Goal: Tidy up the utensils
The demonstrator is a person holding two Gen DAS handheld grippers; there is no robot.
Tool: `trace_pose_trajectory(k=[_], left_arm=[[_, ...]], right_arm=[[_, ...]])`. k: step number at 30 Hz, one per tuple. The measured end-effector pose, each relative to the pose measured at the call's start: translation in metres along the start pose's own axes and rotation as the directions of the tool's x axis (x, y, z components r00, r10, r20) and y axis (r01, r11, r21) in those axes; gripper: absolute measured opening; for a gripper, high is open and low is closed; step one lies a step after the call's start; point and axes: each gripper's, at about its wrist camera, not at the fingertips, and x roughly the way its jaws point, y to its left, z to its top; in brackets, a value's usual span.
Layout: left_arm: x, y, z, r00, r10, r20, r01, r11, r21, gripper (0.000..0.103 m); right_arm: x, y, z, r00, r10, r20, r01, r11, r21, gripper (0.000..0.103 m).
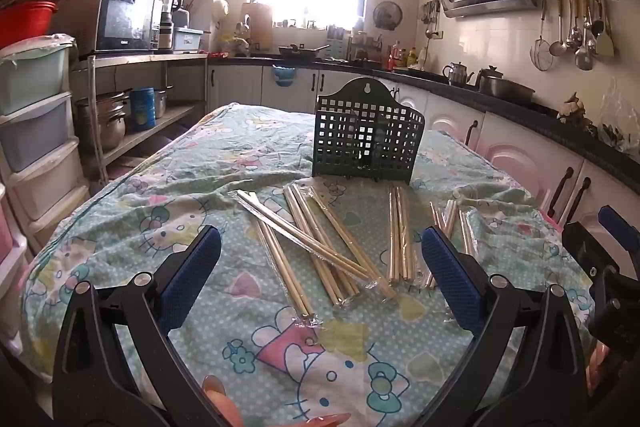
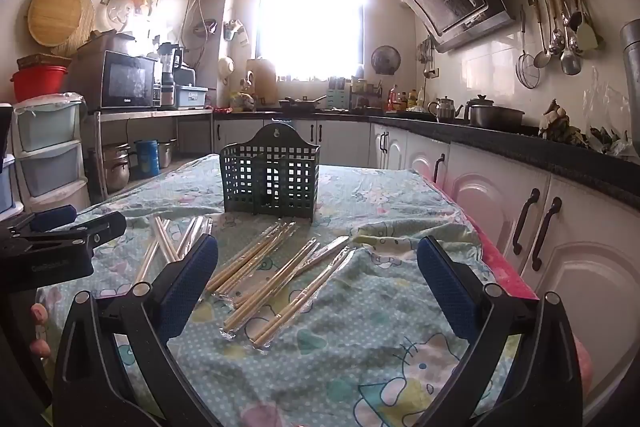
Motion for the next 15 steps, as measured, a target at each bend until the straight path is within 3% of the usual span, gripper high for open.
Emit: trace_pose_trajectory(k=[15], left_arm=[[-0.0008, -0.0018, 0.0031, 1.0, -0.003, 0.003, 0.003, 1.0, 0.002, 0.092]], right_arm=[[0.0, 0.002, -0.0001, 1.0, 0.006, 0.0, -0.006, 1.0, 0.0, 0.097]])
